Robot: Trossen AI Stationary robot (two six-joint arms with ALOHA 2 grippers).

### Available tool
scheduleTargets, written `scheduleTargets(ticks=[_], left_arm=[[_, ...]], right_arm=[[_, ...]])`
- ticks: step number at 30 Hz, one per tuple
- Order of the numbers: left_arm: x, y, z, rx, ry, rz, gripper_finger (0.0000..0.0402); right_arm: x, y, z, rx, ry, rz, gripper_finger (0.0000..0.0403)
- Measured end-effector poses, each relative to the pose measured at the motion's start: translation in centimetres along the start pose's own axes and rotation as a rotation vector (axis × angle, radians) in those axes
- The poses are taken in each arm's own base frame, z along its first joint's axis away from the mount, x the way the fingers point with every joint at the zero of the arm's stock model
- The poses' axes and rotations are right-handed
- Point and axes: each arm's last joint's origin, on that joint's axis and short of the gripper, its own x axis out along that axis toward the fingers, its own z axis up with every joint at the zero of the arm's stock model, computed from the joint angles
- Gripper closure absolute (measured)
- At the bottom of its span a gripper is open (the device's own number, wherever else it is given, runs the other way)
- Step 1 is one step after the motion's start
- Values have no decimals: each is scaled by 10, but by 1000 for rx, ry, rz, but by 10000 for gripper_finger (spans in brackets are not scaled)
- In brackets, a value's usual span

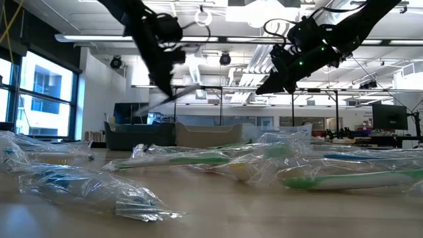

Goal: Pick & Place Toothbrushes
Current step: Put the blue toothbrush into the gray bin

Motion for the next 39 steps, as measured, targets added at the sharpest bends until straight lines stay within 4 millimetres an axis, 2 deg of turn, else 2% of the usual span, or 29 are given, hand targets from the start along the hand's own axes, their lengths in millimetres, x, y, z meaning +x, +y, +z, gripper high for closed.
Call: scheduleTargets(ticks=[4,8,12,16,19,23,28,31,35,39], left_arm=[[-4,16,18,15,-279,-56,375],[-8,30,26,20,-419,-34,375],[-9,42,22,-18,-426,0,375],[3,49,6,-94,-455,28,385],[17,45,-10,-173,-495,-40,391],[28,28,-18,-213,-605,-150,383],[30,7,-13,-145,-738,-168,381],[28,4,-10,-119,-771,-166,387],[28,5,-10,-107,-773,-157,388],[27,5,-9,-94,-786,-150,389]], right_arm=[[1,4,0,-3,0,13,400],[2,7,2,43,-16,23,400],[2,11,7,102,-55,32,400],[3,17,11,138,-94,55,400],[4,23,13,133,-106,76,400],[6,34,15,89,-123,113,400],[5,46,28,-16,-257,145,400],[2,50,37,-30,-346,143,400],[1,52,42,50,-402,69,397],[0,52,44,50,-422,41,366]])
